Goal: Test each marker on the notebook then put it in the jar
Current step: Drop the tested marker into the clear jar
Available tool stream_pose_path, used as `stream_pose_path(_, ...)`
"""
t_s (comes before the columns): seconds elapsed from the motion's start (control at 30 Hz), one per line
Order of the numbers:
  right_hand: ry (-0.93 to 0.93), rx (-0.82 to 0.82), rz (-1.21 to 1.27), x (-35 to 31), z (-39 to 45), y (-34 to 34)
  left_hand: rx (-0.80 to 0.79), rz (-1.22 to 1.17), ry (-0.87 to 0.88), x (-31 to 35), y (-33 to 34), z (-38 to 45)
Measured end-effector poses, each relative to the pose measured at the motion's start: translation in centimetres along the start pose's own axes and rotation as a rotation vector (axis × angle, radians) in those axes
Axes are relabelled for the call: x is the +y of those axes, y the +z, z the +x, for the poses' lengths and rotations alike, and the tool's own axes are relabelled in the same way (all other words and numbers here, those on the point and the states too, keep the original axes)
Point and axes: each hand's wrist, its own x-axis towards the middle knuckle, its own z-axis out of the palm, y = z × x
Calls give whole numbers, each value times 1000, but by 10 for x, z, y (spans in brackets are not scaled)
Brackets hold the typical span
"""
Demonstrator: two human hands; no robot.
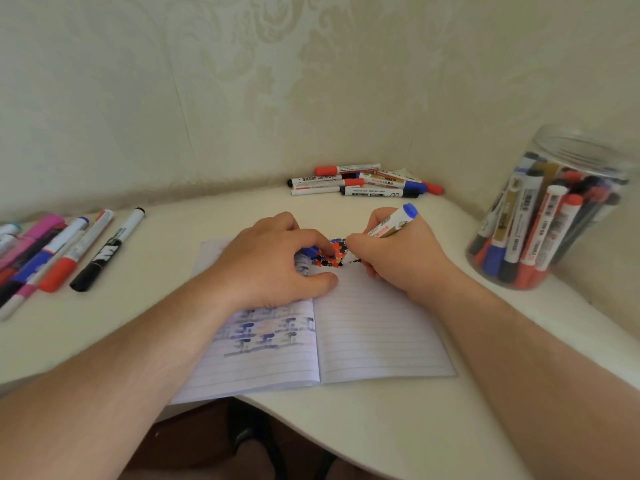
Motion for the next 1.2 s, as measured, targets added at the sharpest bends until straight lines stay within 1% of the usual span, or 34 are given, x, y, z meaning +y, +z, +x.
stream_pose_path(0.17, 4, 22, -4, 2, 2, 1, 3, 4, -2, -1, 0, -1)
stream_pose_path(0.3, -3, 32, 41, 3, 1, -1, -2, 6, 6, 0, 0, 0)
stream_pose_path(0.6, -7, -10, -7, 2, 1, 0, 2, 12, 8, -1, 1, 0)
stream_pose_path(0.8, 3, 52, 52, 2, 2, -1, 2, -1, 17, -3, 1, 0)
stream_pose_path(1.1, 15, -27, -47, 0, 2, -2, -19, 11, 9, 0, -1, -1)
stream_pose_path(1.2, 20, -41, -42, 0, 2, -3, -24, 10, 11, -1, -1, -1)
